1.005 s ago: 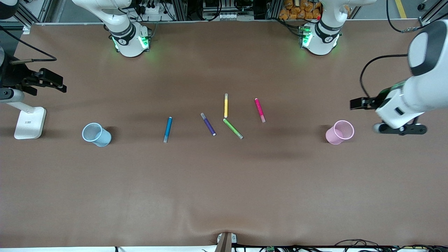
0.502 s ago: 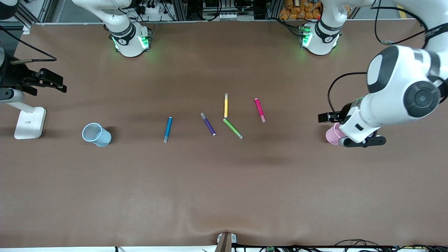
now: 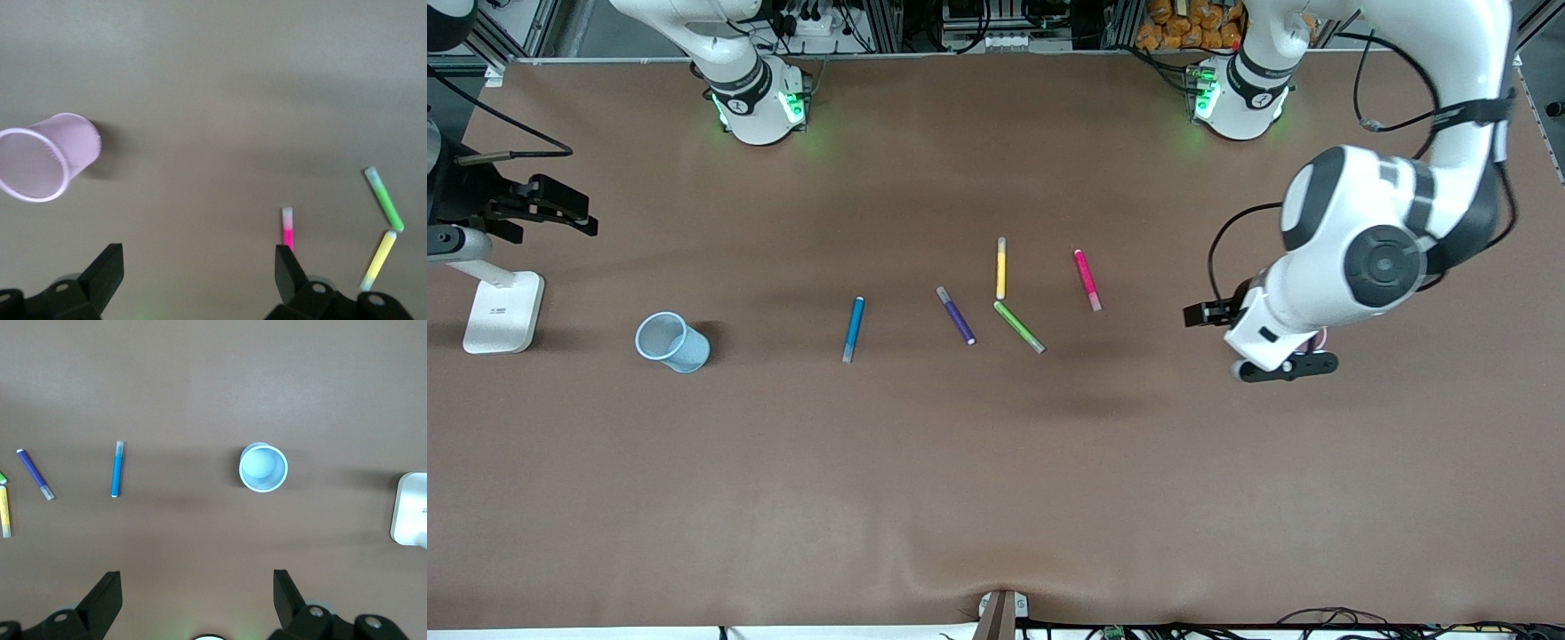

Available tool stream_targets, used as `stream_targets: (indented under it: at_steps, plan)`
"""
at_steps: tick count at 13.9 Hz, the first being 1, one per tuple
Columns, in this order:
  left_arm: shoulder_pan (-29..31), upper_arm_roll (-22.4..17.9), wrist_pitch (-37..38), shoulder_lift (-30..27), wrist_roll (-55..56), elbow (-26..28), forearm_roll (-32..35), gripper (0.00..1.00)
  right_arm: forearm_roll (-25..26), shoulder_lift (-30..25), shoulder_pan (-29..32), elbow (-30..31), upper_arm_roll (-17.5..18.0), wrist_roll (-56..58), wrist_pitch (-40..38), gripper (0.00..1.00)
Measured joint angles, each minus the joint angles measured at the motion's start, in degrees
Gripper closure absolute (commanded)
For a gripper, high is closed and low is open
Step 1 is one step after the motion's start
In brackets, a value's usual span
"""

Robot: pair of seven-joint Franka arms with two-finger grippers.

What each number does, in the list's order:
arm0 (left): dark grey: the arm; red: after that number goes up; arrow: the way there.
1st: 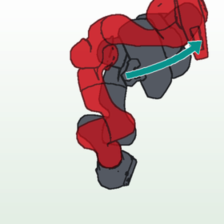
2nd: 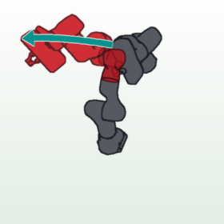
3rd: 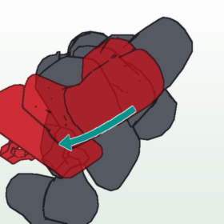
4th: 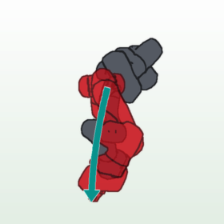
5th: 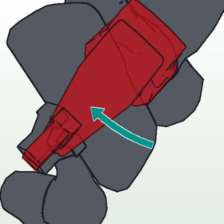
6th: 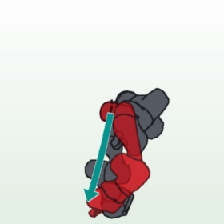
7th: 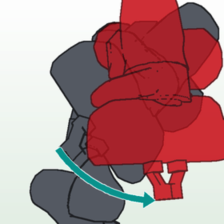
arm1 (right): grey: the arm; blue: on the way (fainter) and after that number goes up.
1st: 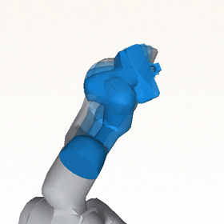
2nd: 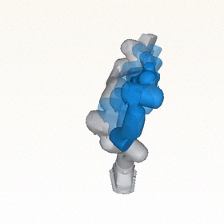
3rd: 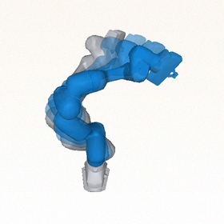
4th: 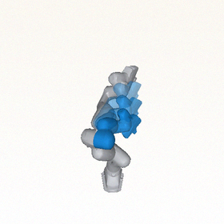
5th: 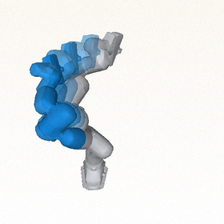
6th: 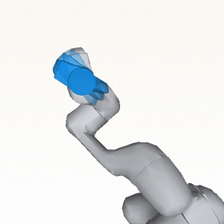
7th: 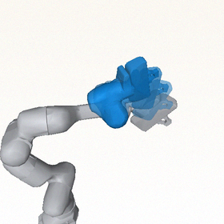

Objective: Place pink and blue markers in matching cups
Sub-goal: 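Move the left gripper toward the pink marker while the right gripper starts reaching, then lower the left gripper onto the pink marker while the right gripper reaches the blue marker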

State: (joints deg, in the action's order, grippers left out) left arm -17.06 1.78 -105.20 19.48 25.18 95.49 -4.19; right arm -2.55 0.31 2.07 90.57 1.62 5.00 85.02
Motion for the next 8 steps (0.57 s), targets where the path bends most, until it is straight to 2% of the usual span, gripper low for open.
stream_targets:
  at_steps: [3,8]
  plan:
    - [-4.47,0.06,-5.55,0.56,9.45,3.84,2.47,0.0,-0.06,2.27,-2.57,0.49,0.13,0.0,2.82,0.0]
    - [-9.16,0.18,-17.18,3.57,19.11,8.97,3.6,0.0,-0.07,12.39,-8.39,0.86,0.24,-1.12,12.6,0.0]
